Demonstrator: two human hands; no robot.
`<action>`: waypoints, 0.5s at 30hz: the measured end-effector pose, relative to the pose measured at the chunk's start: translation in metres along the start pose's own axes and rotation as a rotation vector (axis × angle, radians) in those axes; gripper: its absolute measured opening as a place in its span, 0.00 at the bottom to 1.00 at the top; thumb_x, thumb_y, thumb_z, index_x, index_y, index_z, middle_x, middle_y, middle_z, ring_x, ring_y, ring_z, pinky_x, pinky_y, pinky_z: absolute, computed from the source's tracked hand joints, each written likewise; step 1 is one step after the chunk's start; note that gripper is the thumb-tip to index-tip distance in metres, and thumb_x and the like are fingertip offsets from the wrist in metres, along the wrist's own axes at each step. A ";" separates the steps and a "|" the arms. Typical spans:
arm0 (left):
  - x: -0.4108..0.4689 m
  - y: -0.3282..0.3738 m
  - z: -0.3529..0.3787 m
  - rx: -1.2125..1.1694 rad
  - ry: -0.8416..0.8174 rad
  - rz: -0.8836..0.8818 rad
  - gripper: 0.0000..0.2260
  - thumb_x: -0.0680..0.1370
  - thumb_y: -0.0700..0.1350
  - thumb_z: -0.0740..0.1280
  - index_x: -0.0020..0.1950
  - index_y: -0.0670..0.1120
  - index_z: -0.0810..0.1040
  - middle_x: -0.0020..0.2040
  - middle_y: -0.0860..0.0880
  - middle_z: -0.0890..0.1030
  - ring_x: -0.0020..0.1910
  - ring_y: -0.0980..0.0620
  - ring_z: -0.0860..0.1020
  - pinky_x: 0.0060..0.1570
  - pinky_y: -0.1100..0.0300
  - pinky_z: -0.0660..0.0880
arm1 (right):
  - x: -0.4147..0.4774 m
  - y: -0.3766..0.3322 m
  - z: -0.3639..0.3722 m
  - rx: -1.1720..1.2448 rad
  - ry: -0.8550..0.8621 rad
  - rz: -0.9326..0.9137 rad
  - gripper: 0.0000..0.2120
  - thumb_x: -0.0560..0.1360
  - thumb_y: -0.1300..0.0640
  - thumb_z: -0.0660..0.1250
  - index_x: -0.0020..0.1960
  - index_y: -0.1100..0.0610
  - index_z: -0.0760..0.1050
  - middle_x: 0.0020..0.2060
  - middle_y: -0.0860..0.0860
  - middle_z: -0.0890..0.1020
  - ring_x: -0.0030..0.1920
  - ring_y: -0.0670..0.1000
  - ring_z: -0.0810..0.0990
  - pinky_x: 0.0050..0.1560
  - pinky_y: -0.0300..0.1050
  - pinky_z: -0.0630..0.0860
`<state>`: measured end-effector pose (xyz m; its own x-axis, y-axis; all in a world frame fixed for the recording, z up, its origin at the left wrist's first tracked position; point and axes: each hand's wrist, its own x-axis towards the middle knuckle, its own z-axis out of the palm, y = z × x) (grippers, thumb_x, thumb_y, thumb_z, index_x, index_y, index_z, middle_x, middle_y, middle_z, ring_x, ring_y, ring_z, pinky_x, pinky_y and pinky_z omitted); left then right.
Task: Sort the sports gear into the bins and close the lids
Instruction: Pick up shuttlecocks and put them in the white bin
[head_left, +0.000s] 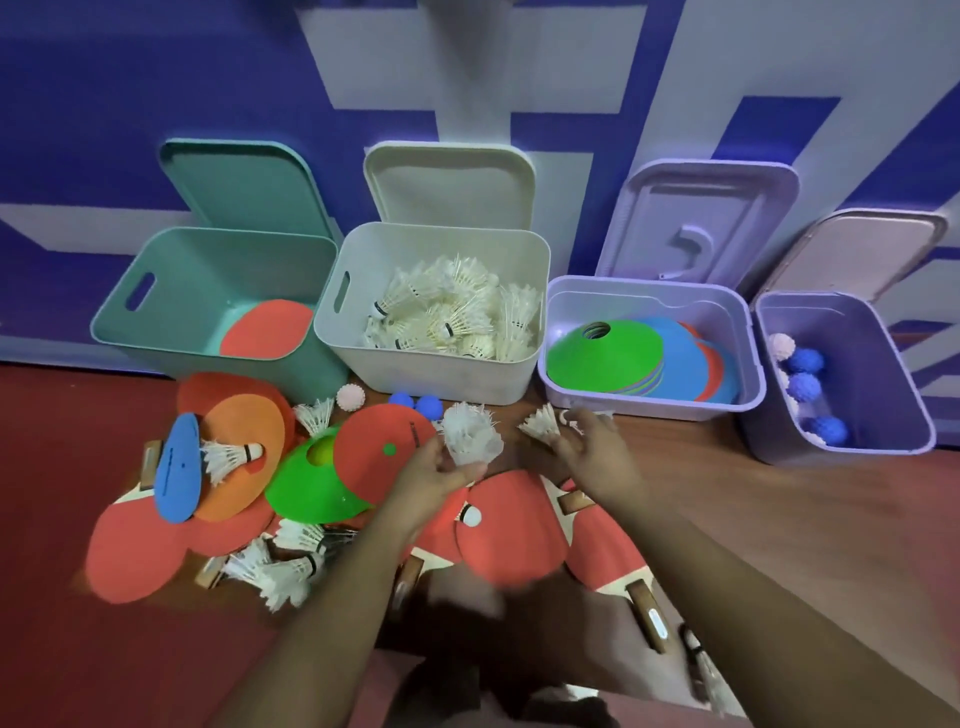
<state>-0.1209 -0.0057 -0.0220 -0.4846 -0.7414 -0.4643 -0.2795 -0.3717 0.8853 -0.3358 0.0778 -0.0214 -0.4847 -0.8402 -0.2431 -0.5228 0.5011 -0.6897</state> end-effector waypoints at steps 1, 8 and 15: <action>0.004 0.001 -0.007 0.035 -0.008 0.003 0.19 0.71 0.39 0.76 0.59 0.51 0.77 0.55 0.52 0.84 0.58 0.53 0.80 0.59 0.58 0.74 | 0.007 0.005 0.007 -0.087 -0.043 0.003 0.21 0.76 0.53 0.68 0.67 0.57 0.72 0.57 0.60 0.77 0.62 0.58 0.73 0.59 0.49 0.72; 0.036 -0.006 -0.043 0.214 -0.171 0.011 0.24 0.72 0.34 0.74 0.62 0.52 0.74 0.55 0.57 0.82 0.54 0.61 0.80 0.57 0.66 0.74 | 0.054 0.010 0.051 -0.414 -0.218 0.054 0.30 0.71 0.54 0.66 0.69 0.39 0.62 0.67 0.58 0.67 0.64 0.60 0.71 0.60 0.52 0.75; 0.062 -0.008 -0.075 0.351 -0.247 0.021 0.26 0.65 0.51 0.77 0.61 0.57 0.74 0.57 0.55 0.83 0.57 0.55 0.80 0.61 0.54 0.75 | 0.047 -0.001 0.076 -0.558 -0.037 -0.021 0.11 0.75 0.60 0.63 0.57 0.53 0.75 0.57 0.55 0.73 0.51 0.58 0.80 0.47 0.50 0.75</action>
<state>-0.0862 -0.0905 -0.0558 -0.6654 -0.5744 -0.4768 -0.5118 -0.1140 0.8515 -0.3046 0.0223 -0.0838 -0.4501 -0.8531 -0.2639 -0.8289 0.5091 -0.2319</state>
